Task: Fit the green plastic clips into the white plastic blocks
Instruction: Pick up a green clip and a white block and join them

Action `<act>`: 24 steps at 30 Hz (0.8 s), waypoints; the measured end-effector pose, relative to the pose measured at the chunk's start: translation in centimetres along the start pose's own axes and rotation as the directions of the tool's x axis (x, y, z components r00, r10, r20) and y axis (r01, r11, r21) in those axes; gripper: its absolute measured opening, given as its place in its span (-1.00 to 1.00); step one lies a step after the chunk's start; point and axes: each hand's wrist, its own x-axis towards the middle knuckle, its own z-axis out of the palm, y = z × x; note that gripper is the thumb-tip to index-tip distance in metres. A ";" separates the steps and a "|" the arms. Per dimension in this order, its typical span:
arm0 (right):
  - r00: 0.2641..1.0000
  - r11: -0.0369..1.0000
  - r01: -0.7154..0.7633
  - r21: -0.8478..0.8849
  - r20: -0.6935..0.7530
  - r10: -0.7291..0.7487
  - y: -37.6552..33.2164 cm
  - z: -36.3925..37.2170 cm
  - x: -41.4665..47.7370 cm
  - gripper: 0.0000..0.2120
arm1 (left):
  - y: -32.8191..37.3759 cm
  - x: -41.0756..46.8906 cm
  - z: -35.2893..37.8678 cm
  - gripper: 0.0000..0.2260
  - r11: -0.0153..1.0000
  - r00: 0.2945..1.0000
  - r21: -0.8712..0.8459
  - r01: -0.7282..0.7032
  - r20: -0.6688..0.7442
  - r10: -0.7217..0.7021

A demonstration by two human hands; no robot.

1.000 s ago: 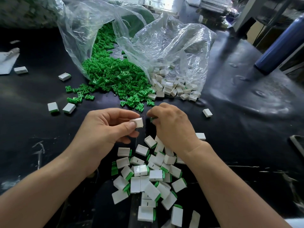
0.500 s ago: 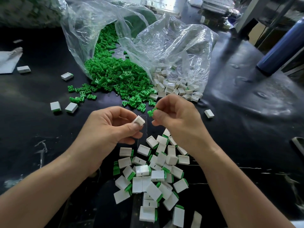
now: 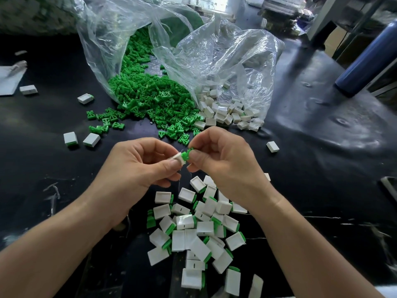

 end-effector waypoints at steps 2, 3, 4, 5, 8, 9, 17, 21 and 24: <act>1.000 1.000 -0.010 0.002 0.004 0.010 -0.1 0.0 0.0 -0.74 | 0.0 0.0 0.0 -0.86 1.000 1.000 0.009 -0.007 0.002 0.006; 1.000 1.000 -0.014 0.006 0.004 0.014 -0.1 0.0 0.0 -0.75 | 0.0 -0.1 0.0 -0.86 1.000 1.000 0.011 -0.012 0.005 0.012; 1.000 1.000 -0.018 0.011 0.003 0.018 -0.1 0.0 0.0 -0.75 | 0.0 -0.1 -0.1 -0.86 1.000 1.000 0.009 -0.019 0.009 0.019; 1.000 1.000 -0.022 0.015 0.002 0.022 -0.1 -0.1 -0.1 -0.75 | 0.1 -0.1 -0.1 -0.86 1.000 1.000 0.005 -0.026 0.012 0.025; 0.999 0.999 -0.031 0.022 0.005 0.031 -0.3 -0.1 -0.1 -0.76 | 0.1 -0.1 -0.1 -0.85 0.999 0.999 0.002 -0.040 0.016 0.040; 0.999 0.999 -0.034 0.021 0.003 0.033 -0.3 -0.1 -0.1 -0.76 | 0.1 -0.1 -0.1 -0.85 0.999 0.999 0.001 -0.044 0.014 0.044; 0.999 0.999 -0.031 -0.029 0.030 0.032 -0.3 0.6 -0.5 -0.76 | -0.1 -0.1 -0.1 -0.94 0.992 0.996 0.096 -0.087 -0.016 0.088; 0.999 1.000 -0.028 -0.003 0.037 0.028 -0.4 0.2 -0.4 -0.79 | 0.2 0.0 -0.1 -0.86 0.992 0.995 0.079 -0.102 0.001 0.102; 0.997 0.998 -0.054 -0.026 0.058 0.055 -0.4 0.0 -0.3 -0.79 | 0.3 0.0 -0.1 -0.83 0.992 0.994 0.059 -0.112 0.012 0.111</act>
